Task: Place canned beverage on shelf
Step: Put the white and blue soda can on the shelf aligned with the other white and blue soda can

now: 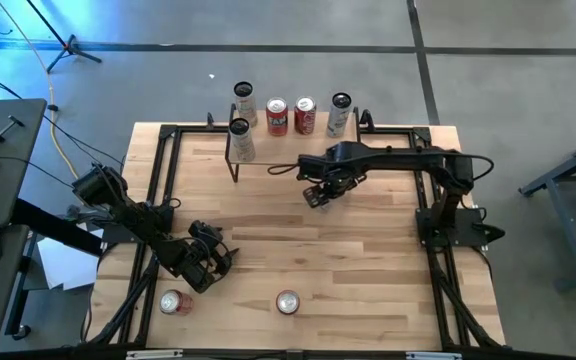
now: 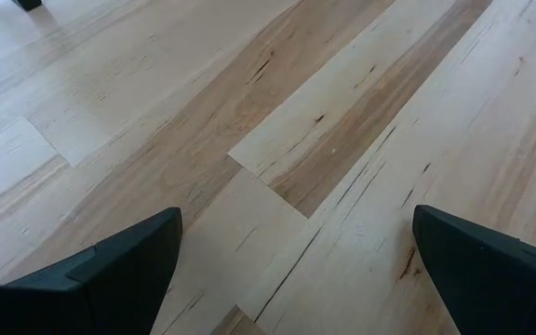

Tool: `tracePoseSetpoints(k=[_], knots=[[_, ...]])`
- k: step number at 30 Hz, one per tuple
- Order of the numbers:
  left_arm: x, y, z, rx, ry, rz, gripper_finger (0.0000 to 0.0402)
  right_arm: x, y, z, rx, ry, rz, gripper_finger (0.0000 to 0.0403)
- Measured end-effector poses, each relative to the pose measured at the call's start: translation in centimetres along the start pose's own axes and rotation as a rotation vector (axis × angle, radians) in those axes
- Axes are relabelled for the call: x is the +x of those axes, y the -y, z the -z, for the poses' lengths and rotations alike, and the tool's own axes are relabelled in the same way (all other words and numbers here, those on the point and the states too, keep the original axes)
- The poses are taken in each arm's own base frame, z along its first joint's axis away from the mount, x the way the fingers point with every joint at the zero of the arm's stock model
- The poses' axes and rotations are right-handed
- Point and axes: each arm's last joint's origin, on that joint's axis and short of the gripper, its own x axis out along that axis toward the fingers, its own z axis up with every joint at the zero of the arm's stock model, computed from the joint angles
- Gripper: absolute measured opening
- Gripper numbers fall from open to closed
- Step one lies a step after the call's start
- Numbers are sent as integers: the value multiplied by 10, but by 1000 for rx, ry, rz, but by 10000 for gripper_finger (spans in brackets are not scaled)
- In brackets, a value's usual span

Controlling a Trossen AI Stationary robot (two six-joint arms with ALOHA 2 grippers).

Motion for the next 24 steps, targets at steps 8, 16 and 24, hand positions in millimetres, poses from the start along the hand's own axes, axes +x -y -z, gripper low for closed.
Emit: tracePoseSetpoints(k=[8, 16, 24], knots=[[0, 0, 0, 0, 0, 0, 400, 0, 0, -4, 11, 16, -18, 287], [0, 0, 0, 0, 0, 0, 400, 1, -1, -4, 7, 40, -4, 292], [0, 0, 0, 0, 0, 1, 400, 0, -12, 11, -90, 84, 34, 325]])
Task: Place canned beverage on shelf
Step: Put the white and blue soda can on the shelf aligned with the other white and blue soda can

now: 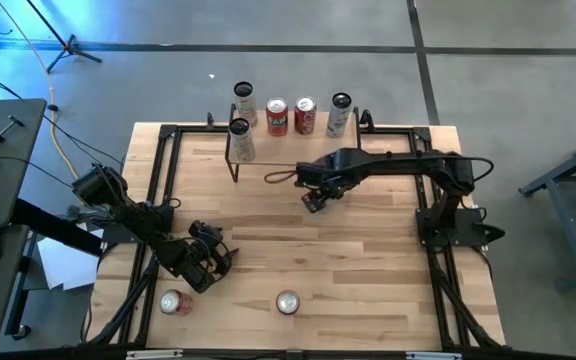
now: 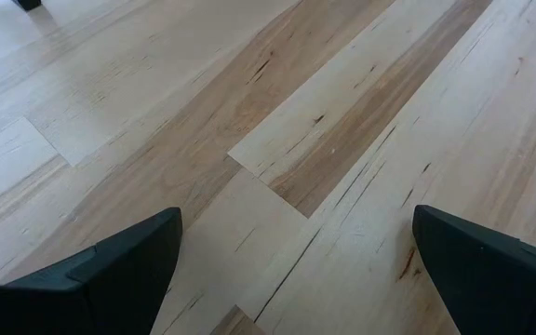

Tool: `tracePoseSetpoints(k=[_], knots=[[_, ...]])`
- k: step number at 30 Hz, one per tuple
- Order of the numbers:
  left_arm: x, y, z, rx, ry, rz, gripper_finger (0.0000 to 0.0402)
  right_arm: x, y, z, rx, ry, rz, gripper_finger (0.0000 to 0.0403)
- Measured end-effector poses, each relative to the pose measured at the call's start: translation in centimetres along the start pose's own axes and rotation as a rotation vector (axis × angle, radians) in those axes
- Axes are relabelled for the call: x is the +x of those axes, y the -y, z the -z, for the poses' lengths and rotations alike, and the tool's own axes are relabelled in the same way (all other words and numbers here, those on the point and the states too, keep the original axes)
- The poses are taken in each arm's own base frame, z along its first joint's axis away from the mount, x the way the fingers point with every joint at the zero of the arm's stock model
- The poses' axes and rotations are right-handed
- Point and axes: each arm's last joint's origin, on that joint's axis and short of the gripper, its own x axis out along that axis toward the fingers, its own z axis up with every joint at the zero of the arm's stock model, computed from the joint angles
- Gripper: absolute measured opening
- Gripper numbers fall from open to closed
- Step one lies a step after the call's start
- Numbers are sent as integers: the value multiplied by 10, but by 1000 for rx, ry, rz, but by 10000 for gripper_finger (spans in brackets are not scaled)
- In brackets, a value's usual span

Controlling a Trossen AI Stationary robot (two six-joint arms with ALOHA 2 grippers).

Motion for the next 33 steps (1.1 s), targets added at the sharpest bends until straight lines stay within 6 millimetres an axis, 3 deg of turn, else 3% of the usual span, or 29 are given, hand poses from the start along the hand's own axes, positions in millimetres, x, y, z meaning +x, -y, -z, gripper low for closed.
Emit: tracePoseSetpoints(k=[6, 11, 16, 20, 24, 33], knots=[[0, 0, 0, 1, 0, 0, 400, -7, -11, 23, 39, 39, 62, 393], [0, 0, 0, 0, 0, 0, 400, -12, -26, 44, 115, 90, 69, 392], [0, 0, 0, 0, 0, 0, 400, -4, -47, 85, 209, 263, 83, 397], [0, 0, 0, 0, 0, 0, 400, 8, -57, 120, 296, 446, 75, 397], [0, 0, 0, 0, 0, 0, 400, 22, -55, 142, 341, 648, 69, 397], [0, 0, 0, 0, 0, 0, 400, 71, -40, 153, 389, 881, 17, 397]])
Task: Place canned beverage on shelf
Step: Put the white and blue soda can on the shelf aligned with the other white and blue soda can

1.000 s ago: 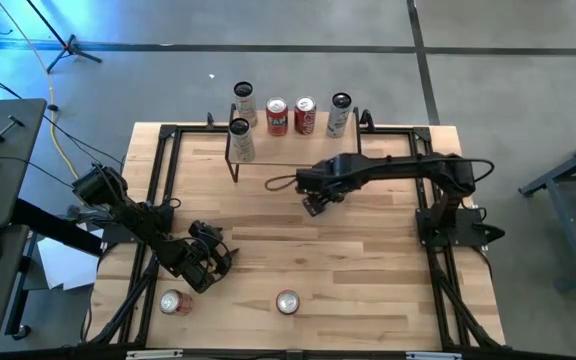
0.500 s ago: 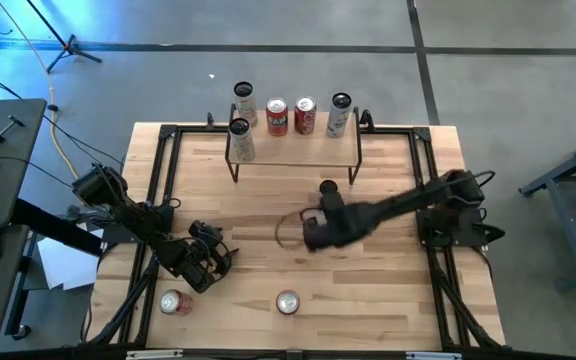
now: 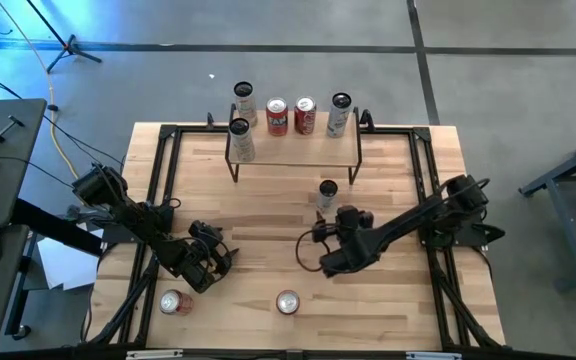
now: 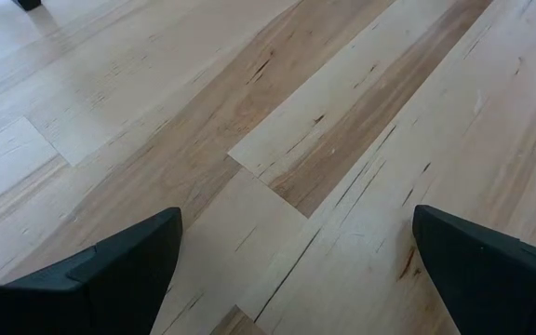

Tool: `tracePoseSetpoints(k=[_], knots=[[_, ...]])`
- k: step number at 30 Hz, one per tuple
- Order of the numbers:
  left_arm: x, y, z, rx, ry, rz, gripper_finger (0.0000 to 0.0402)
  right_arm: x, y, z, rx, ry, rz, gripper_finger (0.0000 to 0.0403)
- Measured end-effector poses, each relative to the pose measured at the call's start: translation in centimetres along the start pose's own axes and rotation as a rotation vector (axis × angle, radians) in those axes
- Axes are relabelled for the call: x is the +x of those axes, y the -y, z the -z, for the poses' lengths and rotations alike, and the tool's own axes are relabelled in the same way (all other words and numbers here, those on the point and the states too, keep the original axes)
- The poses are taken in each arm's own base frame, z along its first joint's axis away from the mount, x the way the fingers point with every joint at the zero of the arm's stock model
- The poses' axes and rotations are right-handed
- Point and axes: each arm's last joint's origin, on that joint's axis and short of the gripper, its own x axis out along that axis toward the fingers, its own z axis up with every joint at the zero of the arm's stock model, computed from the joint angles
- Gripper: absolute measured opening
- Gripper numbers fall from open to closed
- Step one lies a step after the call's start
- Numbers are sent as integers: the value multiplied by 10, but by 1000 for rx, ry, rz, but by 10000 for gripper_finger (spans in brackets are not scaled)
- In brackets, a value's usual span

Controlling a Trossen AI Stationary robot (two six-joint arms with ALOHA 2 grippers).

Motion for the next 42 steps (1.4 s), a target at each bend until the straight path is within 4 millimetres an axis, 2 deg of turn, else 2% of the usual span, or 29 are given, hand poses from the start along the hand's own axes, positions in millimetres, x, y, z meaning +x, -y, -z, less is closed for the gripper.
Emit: tracePoseSetpoints(k=[7, 16, 20, 24, 27, 36, 42], knots=[[0, 0, 0, 0, 0, 0, 400, 19, 8, 10, -16, 146, -43, 397], [0, 0, 0, 0, 0, 0, 400, 42, 6, 8, -50, 175, -36, 393], [0, 0, 0, 0, 0, 0, 400, 48, 5, 5, -31, 142, -32, 361], [0, 0, 0, 0, 0, 0, 400, 53, 5, 2, -18, 140, -22, 293], [0, 0, 0, 0, 0, 0, 400, 53, 4, 2, -12, 140, -24, 231], [0, 0, 0, 0, 0, 0, 400, 44, -2, 4, 11, 118, -64, 229], [0, 0, 0, 0, 0, 0, 400, 32, -16, -12, -39, 92, -44, 229]])
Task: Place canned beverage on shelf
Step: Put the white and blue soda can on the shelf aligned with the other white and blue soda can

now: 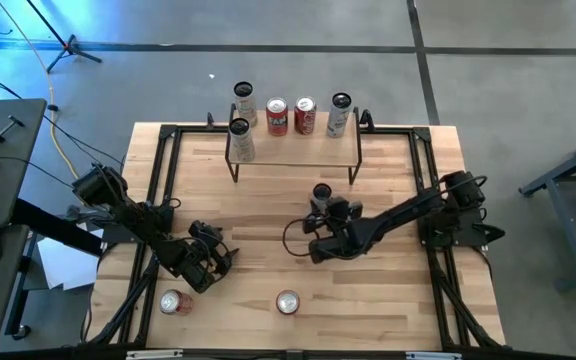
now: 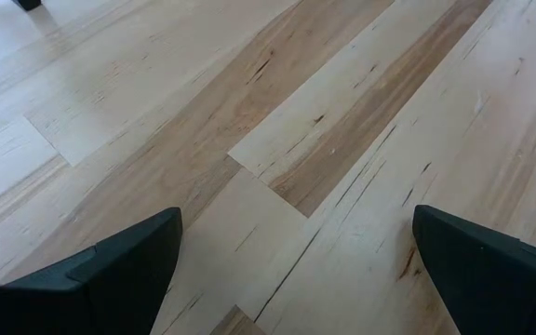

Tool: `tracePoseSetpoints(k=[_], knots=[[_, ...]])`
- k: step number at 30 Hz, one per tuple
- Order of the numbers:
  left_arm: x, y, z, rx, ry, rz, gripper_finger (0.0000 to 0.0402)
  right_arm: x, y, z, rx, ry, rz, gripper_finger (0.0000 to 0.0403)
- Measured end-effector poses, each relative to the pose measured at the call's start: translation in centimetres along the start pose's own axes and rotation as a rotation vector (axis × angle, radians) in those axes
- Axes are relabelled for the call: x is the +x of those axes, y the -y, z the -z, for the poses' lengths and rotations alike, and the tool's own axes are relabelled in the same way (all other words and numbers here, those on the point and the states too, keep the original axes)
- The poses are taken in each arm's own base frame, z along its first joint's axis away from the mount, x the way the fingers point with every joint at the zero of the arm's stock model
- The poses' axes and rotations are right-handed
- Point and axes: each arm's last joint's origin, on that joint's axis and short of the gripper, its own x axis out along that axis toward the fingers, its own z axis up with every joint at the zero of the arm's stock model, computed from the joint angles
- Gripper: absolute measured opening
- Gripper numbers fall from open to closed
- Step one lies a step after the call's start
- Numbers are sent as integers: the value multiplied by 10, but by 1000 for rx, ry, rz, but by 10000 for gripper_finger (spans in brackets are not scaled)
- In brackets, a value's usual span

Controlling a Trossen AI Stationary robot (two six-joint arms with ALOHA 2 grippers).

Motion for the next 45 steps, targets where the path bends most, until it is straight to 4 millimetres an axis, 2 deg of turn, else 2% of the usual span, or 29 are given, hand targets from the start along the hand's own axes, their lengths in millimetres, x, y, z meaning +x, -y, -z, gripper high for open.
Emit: tracePoseSetpoints(k=[8, 16, 20, 26, 33, 45], knots=[[0, 0, 0, 0, 0, 0, 400, -15, -16, -38, 9, -95, 66, 234], [0, 0, 0, 0, 0, 0, 400, -38, -29, -76, -26, -61, 72, 234], [0, 0, 0, 0, 0, 0, 400, -47, -28, -97, -71, -38, 105, 234], [0, 0, 0, 0, 0, 0, 400, -45, -18, -117, -11, -12, 195, 234], [0, 0, 0, 0, 0, 0, 400, -44, -11, -123, -10, 85, 220, 234], [0, 0, 0, 0, 0, 0, 400, -13, -3, -141, 50, 142, 307, 234]])
